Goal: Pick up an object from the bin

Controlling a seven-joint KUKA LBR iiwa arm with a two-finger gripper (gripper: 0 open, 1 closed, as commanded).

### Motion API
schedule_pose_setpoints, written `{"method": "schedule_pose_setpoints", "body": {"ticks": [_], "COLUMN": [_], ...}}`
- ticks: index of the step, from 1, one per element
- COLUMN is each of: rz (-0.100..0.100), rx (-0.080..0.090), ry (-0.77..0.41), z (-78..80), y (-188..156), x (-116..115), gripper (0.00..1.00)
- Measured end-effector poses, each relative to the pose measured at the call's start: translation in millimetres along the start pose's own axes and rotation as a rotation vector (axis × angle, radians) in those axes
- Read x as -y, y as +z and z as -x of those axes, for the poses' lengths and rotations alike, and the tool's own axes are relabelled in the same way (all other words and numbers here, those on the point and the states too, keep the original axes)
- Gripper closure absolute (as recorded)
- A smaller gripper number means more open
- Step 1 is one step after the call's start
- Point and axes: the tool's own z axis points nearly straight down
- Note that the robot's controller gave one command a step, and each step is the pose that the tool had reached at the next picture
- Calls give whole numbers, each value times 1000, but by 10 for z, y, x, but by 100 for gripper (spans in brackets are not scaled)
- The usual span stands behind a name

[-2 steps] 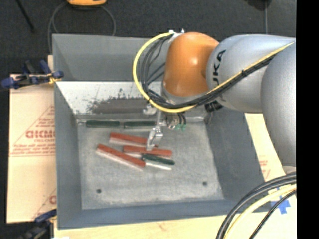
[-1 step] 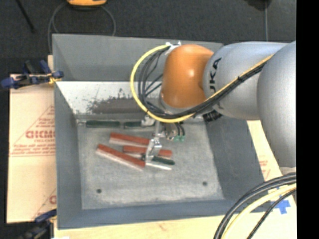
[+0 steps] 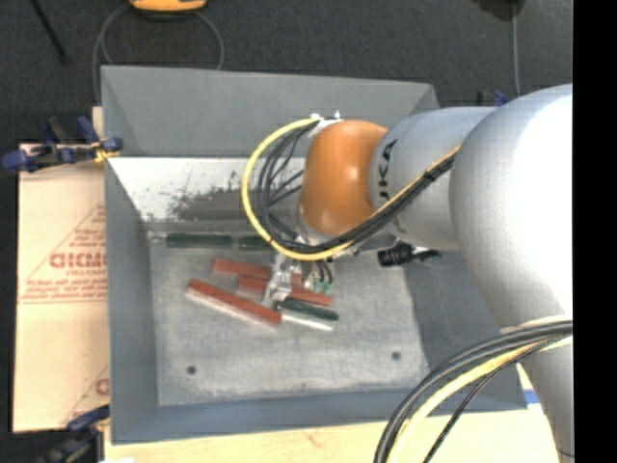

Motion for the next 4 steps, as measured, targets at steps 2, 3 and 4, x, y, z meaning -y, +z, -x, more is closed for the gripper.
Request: {"method": "schedule_pose_setpoints", "body": {"ticks": [2,3,4], "rz": [-5,-7,-6], "rx": [-10,-16,-8], "ry": [-2,-7,24], "z": [79,37,113], "y": [-274,-900,-1271], "x": [-14,-15,42], "gripper": [100,100,100]}}
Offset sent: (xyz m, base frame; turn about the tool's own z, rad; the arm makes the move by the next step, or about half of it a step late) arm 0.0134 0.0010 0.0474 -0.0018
